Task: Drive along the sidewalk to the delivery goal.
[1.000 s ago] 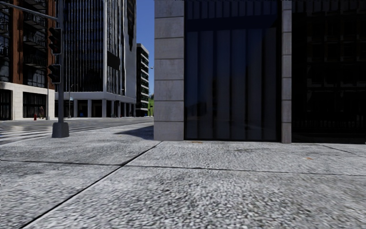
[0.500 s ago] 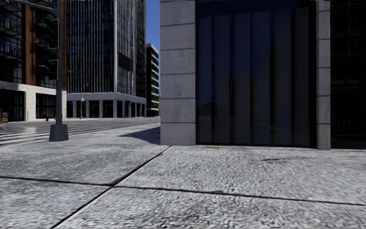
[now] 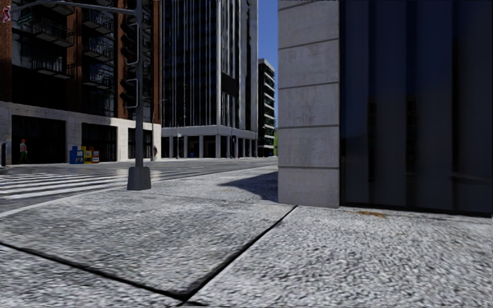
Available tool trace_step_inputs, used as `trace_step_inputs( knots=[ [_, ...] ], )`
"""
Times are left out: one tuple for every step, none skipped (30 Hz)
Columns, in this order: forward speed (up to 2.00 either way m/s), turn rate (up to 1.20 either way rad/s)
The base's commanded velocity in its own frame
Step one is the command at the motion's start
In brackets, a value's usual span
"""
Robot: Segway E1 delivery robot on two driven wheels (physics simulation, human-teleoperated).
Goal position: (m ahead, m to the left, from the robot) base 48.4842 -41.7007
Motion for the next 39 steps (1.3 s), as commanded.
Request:
trace_step_inputs(
  knots=[
    [1.66,0.60],
    [1.66,0.60],
    [1.66,0.60],
    [1.66,0.60],
    [1.68,0.49],
    [2.00,0.25],
    [2.00,0.05],
    [2.00,0.00],
    [2.00,0.00],
    [2.00,0.00],
    [2.00,0.00],
    [2.00,0.00],
    [2.00,0.00],
    [2.00,0.00],
    [2.00,0.00],
    [2.00,0.00],
    [2.00,0.00],
    [2.00,0.00],
    [2.00,0.00],
    [2.00,0.00],
    [2.00,0.00],
    [2.00,0.00],
    [2.00,0.00],
    [2.00,0.00],
    [2.00,0.00],
    [2.00,0.00],
    [2.00,0.00],
    [2.00,0.00],
    [2.00,0.00],
    [2.00,0.00],
    [2.00,0.00],
    [2.00,0.00],
    [2.00,0.00],
    [2.00,0.00],
    [2.00,0.00],
    [2.00,0.00],
    [2.00,-0.07],
    [2.00,-0.07],
    [2.00,-0.11]
  ],
)
